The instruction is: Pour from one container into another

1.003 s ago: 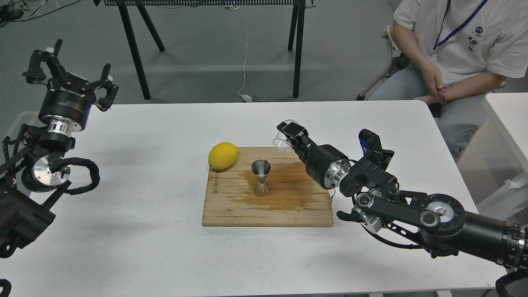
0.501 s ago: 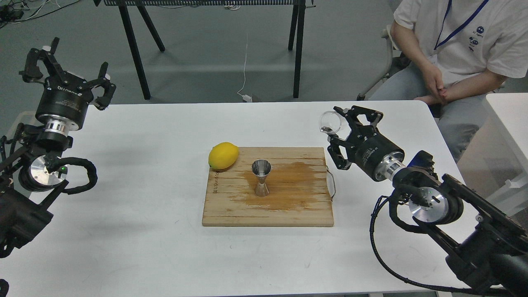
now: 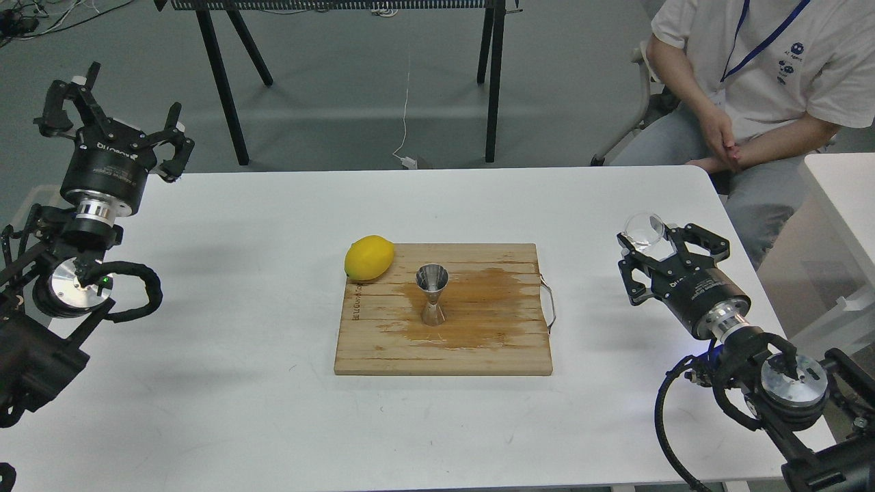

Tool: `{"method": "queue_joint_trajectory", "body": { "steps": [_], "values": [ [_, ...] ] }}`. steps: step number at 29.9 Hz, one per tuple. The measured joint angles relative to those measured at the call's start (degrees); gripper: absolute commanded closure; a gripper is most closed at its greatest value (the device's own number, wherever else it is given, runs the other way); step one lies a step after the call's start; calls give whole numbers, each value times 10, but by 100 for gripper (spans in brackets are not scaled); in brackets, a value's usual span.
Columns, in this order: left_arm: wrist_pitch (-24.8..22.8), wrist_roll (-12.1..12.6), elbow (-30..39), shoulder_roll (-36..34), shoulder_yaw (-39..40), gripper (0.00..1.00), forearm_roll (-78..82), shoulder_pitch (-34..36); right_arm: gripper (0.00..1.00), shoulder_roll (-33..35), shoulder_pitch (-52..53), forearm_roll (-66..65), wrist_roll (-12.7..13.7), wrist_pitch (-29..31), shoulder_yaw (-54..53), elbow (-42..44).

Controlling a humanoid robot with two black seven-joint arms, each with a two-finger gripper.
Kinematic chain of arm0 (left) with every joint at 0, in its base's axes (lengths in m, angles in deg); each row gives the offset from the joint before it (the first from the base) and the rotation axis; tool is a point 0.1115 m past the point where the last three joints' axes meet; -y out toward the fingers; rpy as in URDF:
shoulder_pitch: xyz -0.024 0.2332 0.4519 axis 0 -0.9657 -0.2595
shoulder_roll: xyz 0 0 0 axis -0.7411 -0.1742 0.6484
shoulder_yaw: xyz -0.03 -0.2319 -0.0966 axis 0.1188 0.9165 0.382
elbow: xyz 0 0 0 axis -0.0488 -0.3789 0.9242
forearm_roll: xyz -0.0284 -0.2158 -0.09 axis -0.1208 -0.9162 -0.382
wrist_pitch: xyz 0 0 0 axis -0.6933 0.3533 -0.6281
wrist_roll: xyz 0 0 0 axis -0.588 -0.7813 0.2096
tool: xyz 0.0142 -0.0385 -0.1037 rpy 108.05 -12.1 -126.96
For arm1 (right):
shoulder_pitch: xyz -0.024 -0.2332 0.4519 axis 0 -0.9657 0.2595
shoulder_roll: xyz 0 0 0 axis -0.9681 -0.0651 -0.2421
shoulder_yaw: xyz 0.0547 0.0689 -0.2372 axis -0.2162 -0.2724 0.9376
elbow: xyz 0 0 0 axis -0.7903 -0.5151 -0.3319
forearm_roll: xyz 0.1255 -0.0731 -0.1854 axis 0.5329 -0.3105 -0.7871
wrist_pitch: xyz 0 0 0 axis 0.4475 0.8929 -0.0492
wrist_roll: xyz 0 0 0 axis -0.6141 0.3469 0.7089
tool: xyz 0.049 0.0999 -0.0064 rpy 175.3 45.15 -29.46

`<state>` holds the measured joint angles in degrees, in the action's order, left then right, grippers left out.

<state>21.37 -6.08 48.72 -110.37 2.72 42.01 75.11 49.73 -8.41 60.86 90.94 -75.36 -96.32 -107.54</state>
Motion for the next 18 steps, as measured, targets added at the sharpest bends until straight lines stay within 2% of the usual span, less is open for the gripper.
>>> {"method": "queue_joint_trajectory", "body": {
  "steps": [5,11,18],
  "values": [
    [-1,0,0,-1,0,0,1,0,67,-40,0,14,8,32,-1,76],
    [-1,0,0,-1,-1,0,1,-1,66,-85,0,19,12,38,-7,116],
    [-1,0,-1,0,-1,0,1,-2,66,-95,6,27,18,62,-12,148]
  ]
}}
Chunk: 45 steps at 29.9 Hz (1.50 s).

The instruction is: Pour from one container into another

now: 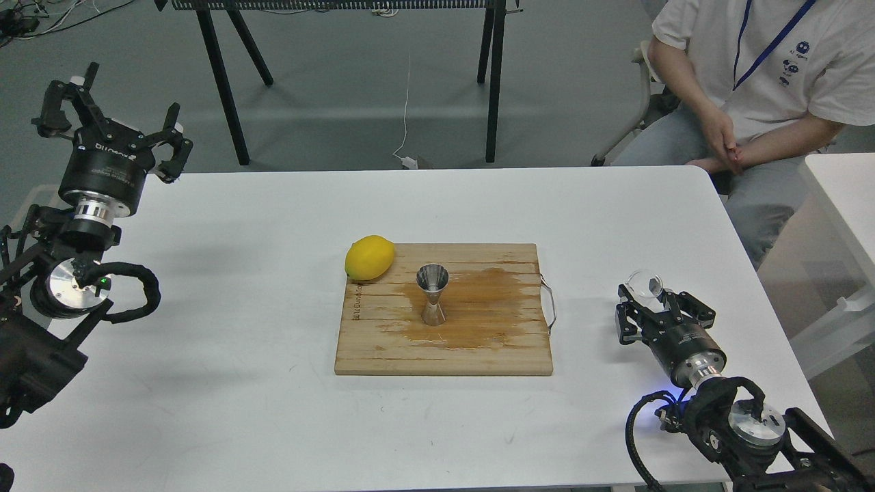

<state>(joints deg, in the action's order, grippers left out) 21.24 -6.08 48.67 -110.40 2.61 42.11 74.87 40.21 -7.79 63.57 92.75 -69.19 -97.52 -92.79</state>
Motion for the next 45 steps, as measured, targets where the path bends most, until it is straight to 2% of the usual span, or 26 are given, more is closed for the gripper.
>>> {"method": "queue_joint_trajectory", "body": {
  "steps": [21,28,36,40,42,43,45],
  "values": [
    [1,0,0,0,0,0,0,-1,57,-6,23,7,6,0,1,52],
    [0,0,0,0,0,0,0,-3,43,-6,28,7,7,-1,1,60],
    [0,0,0,1,0,0,0,-4,38,-6,28,7,7,-2,5,60],
    [0,0,1,1,1,0,-1,-4,31,-6,27,7,7,-3,6,59],
    [1,0,1,0,1,0,-1,-4,13,-6,27,7,7,-3,6,58],
    [1,0,1,-1,2,0,-1,-3,7,-6,26,7,7,-3,6,58],
    [1,0,1,-1,3,0,-1,-4,7,-6,26,7,7,-3,5,57]
  ]
}}
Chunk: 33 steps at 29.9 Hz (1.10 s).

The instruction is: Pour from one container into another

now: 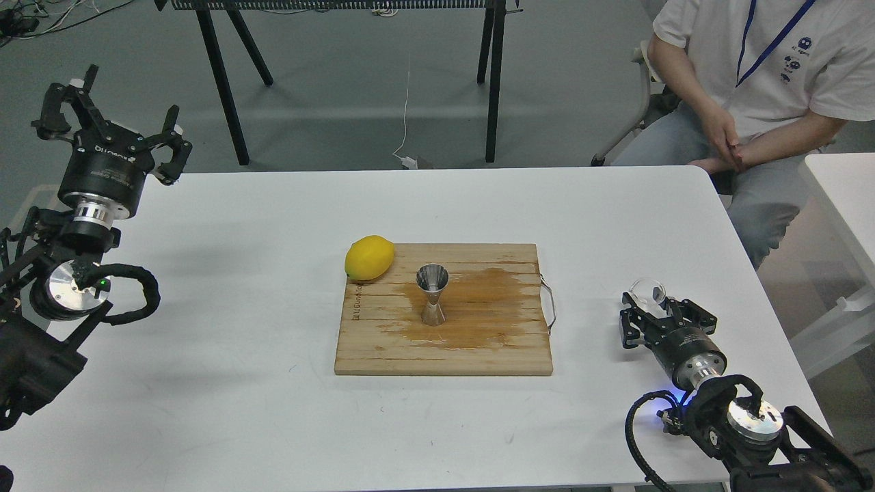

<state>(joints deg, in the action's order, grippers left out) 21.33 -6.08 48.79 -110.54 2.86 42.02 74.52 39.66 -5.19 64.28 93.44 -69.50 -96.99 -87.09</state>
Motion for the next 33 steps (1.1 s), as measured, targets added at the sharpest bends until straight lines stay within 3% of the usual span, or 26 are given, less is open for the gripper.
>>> {"method": "queue_joint_trajectory", "body": {
  "steps": [8,13,20,22,28,33],
  "values": [
    [0,0,0,0,0,0,0,-2,5,0,-5,0,-1,-1,-1,-4],
    [0,0,0,1,0,0,0,-2,10,0,-9,-1,-2,2,-2,-4],
    [0,0,0,1,3,0,0,-2,34,0,-9,-1,-4,4,-4,-5],
    [0,0,0,0,6,0,0,-2,53,-1,-9,-1,-6,5,-4,-5],
    [0,0,0,0,8,0,0,-2,50,-1,-8,-1,-7,8,-6,-5],
    [0,0,0,0,7,0,0,-3,26,-1,-8,-1,-6,8,-6,-4]
  ]
}}
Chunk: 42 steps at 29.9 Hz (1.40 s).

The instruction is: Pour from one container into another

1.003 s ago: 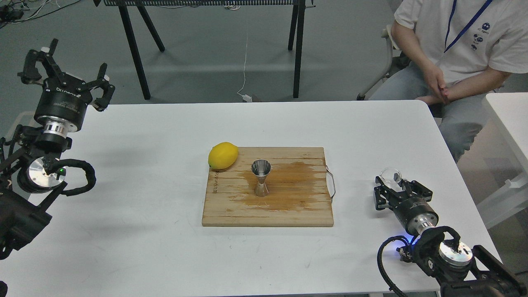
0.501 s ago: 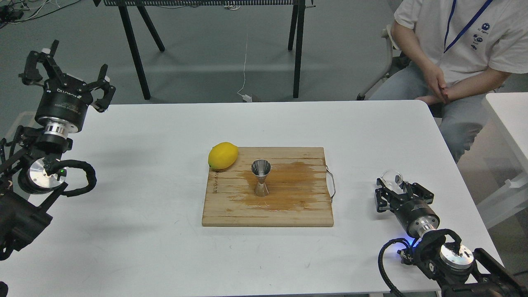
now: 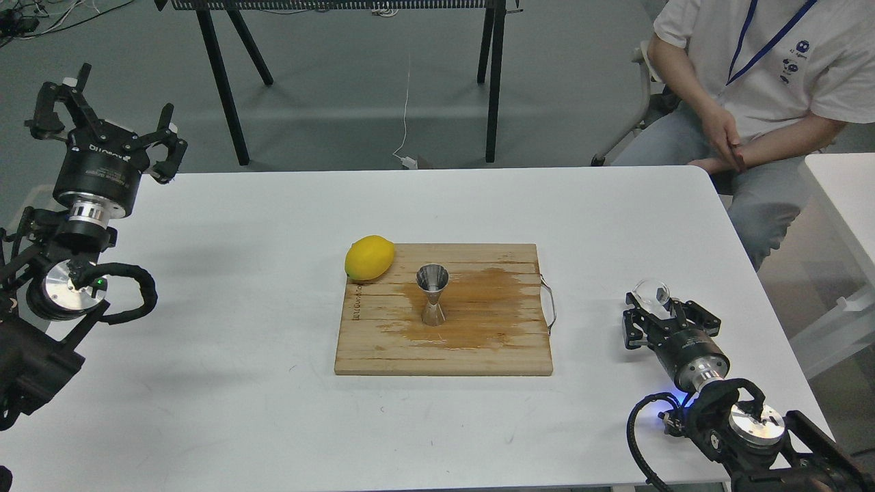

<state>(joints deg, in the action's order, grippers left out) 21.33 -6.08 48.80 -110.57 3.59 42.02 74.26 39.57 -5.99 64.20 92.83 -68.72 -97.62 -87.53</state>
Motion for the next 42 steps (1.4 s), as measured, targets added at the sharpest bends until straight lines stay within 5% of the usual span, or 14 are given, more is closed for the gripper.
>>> {"method": "queue_joint_trajectory", "body": {
  "steps": [11,27,39,42],
  "values": [
    [0,0,0,0,0,0,1,0,7,0,-1,1,0,-7,0,4],
    [0,0,0,1,0,0,1,0,4,6,-25,1,-1,-1,-1,-44],
    [-25,0,0,-8,0,0,1,0,1,84,-36,-9,-3,8,-21,-175],
    [-23,0,0,-9,0,0,1,2,1,107,1,-49,-24,15,-26,-186]
  ]
}}
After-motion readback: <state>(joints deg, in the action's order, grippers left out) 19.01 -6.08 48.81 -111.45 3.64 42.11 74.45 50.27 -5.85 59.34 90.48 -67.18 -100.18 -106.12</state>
